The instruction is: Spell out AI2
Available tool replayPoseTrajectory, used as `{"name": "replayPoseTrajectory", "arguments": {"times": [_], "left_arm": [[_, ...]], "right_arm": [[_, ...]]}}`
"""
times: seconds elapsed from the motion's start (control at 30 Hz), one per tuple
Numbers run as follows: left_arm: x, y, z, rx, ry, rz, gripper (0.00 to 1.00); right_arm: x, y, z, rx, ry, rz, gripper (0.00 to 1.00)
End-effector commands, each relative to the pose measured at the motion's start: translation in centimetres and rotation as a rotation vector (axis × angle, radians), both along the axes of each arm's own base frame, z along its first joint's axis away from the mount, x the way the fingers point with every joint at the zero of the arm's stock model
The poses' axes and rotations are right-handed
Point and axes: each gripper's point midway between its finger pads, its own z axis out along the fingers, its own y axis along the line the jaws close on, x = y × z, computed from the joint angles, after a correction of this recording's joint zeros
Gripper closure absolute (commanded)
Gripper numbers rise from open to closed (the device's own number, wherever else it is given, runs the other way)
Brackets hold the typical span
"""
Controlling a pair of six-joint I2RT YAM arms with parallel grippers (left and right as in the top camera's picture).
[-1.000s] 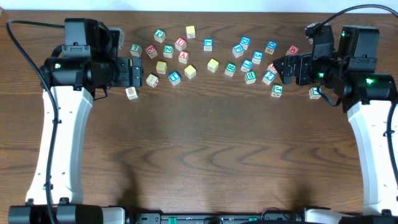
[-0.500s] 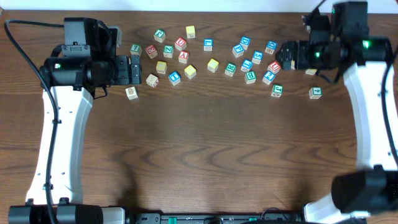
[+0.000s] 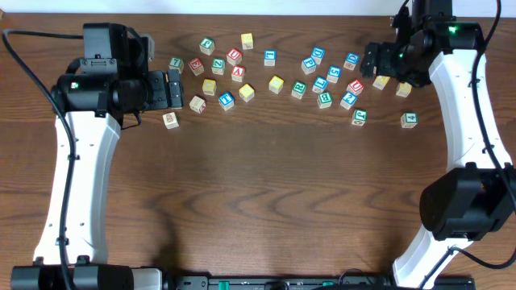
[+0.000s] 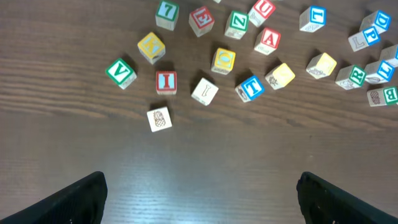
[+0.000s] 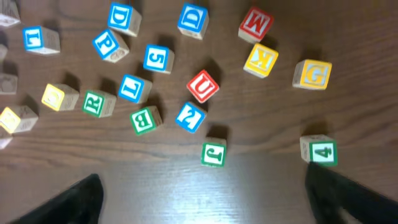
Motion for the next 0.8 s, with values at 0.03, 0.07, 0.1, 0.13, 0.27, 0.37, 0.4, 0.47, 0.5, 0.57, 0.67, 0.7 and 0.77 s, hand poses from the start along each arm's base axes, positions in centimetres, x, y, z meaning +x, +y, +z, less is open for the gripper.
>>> {"name": "replayPoseTrajectory", "arguments": {"times": [0.03, 0.07, 0.1, 0.13, 0.27, 0.37, 0.4, 0.47, 0.5, 0.57, 0.67, 0.7, 0.77], "left_arm": [[0.1, 0.3, 0.7, -0.003, -0.006, 0.025, 0.04], [0.0, 0.3, 0.6, -0.003, -0.004, 0.025, 0.04], [0.0, 0.3, 0.6, -0.003, -0.002, 0.025, 0.04], [-0.1, 0.3, 0.6, -0.003, 0.000, 0.025, 0.04], [-0.1, 0.3, 0.6, -0.003, 0.000, 0.025, 0.04], [-0.1, 0.3, 0.6, -0.003, 0.000, 0.025, 0.04], [-0.1, 0.3, 0.6, -0.003, 0.000, 0.025, 0.04], [-0.1, 0.3, 0.6, -0.003, 0.000, 0.025, 0.04], [-0.1, 0.3, 0.6, -0.003, 0.000, 0.025, 0.04], [-0.1, 0.3, 0.6, -0.003, 0.000, 0.025, 0.04], [-0.1, 0.3, 0.6, -0.003, 0.000, 0.025, 0.04], [-0.1, 0.3, 0.6, -0.003, 0.000, 0.025, 0.04], [-0.1, 0.3, 0.6, -0.003, 0.000, 0.025, 0.04]], "right_arm": [[1.0, -0.1, -0.4, -0.016, -0.009, -0.023, 0.18], [1.1, -0.1, -0.6, -0.016, -0.008, -0.023, 0.21], [1.2, -0.2, -0.8, -0.016, -0.008, -0.024, 0.24], [1.4, -0.2, -1.0, -0.014, -0.008, -0.035, 0.25], [2.1, -0.6, -1.8, -0.009, -0.004, -0.111, 0.27], [2.7, -0.6, -2.3, 0.009, -0.009, -0.145, 0.28], [2.9, -0.6, -2.5, 0.011, -0.010, -0.150, 0.28], [3.1, -0.5, -2.8, 0.014, -0.008, -0.156, 0.29], [3.1, -0.5, -2.9, 0.016, -0.006, -0.160, 0.29], [3.1, -0.5, -3.2, 0.018, 0.000, -0.165, 0.30], [3.2, -0.6, -3.3, 0.018, 0.001, -0.166, 0.30], [3.2, -0.5, -3.3, 0.018, 0.001, -0.166, 0.30], [3.1, -0.5, -3.3, 0.017, 0.002, -0.166, 0.31]]}}
